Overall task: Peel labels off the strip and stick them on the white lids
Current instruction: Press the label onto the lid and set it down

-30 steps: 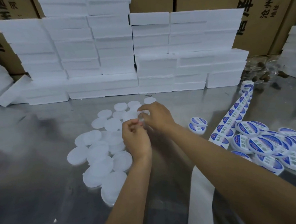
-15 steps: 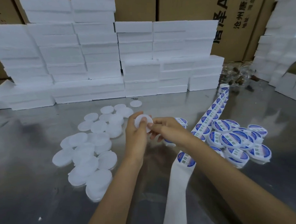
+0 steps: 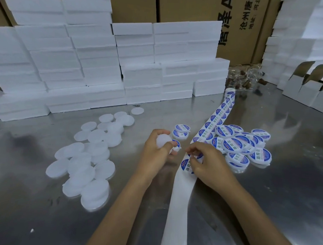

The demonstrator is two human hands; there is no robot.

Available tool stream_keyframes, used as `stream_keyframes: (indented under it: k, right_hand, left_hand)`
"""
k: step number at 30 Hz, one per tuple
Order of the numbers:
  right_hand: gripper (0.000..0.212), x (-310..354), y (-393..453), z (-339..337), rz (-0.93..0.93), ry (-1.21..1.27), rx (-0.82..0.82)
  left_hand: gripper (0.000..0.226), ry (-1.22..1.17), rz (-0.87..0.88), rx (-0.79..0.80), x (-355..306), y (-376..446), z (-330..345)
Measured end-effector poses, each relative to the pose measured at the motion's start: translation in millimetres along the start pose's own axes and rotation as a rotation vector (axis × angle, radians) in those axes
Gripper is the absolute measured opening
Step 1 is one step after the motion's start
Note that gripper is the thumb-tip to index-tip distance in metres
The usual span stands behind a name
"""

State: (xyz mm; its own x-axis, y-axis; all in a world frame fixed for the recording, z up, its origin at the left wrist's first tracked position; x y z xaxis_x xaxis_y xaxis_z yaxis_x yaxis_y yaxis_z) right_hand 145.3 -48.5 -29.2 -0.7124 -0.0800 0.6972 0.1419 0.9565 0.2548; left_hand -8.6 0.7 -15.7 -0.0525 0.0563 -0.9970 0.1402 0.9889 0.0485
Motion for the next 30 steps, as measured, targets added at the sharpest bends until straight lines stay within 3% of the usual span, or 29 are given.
stream_keyframes:
  k: [7,13,23,30]
  right_hand:
    - [0.032,0.2,-4.6,4.9,-0.052,-0.088,0.093]
    - [0.047,-0.1,-4.6,13.0,-0.091,-0.279,0.036]
    - [0.024,7.8,-6.7,16.3,-0.132,-0.228,-0.019]
    - [0.018,18.1,-9.8,15.1,-0.233,-0.093,-0.082]
  left_hand:
    - [0.024,0.022,-0.011,-0.005,2.2,4.8,-5.3]
    - [0.019,-0.025,-0.063,0.093,7.9,5.8,-4.7]
    - [0.018,-0.036,-0.028,0.087,5.4,8.5,-5.6]
    - [0.04,0.008,-0.143,0.067,4.7,15.8,-5.7]
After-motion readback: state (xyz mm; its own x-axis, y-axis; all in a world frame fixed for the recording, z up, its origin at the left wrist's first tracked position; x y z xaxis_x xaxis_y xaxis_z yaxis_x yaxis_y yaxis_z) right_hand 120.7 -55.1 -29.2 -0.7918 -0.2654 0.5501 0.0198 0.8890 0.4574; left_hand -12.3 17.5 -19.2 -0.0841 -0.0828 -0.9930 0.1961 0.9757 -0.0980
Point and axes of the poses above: each hand's wrist, its own y-axis towards the middle knuckle, its own z-axis out of the palm, x = y × z, the point moved 2 cm from there along y, towards the middle knuckle, and after that the axes turned 1 degree about z, right-handed, at the moved point
